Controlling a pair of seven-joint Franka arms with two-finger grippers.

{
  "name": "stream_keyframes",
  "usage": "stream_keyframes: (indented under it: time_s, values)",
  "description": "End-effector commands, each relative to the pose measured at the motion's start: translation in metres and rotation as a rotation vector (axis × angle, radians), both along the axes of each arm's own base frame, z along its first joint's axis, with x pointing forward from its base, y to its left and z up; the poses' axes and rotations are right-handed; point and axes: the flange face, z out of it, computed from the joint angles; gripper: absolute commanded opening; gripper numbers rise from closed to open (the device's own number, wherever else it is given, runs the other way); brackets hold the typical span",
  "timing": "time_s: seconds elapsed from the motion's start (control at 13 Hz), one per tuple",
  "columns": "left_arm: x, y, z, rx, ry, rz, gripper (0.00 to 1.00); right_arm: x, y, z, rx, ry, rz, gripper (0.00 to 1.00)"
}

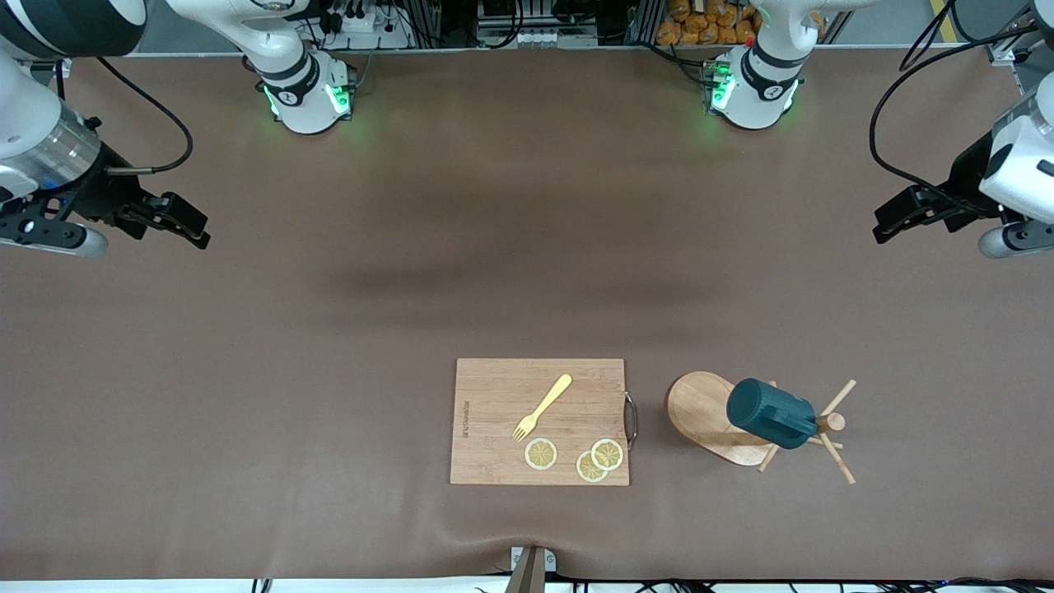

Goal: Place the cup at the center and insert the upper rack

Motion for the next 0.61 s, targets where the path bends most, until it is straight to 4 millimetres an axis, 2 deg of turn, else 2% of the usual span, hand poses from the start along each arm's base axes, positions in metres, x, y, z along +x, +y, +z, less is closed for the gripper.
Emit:
stream_keyframes:
  time_s: [0.0, 0.54]
  values:
    - [-0.0052, 0.0003, 0.0178, 0.019, -0.032, -0.015, 1.00, -0.0031, -0.0010, 0.0032, 0.000, -0.005, -0.012, 1.00]
    - [-0.0066, 0.0041, 0.0121, 0.024, -0.003, -0.036, 1.00, -0.0028, 0.0048, 0.0060, 0.000, -0.016, 0.000, 1.00]
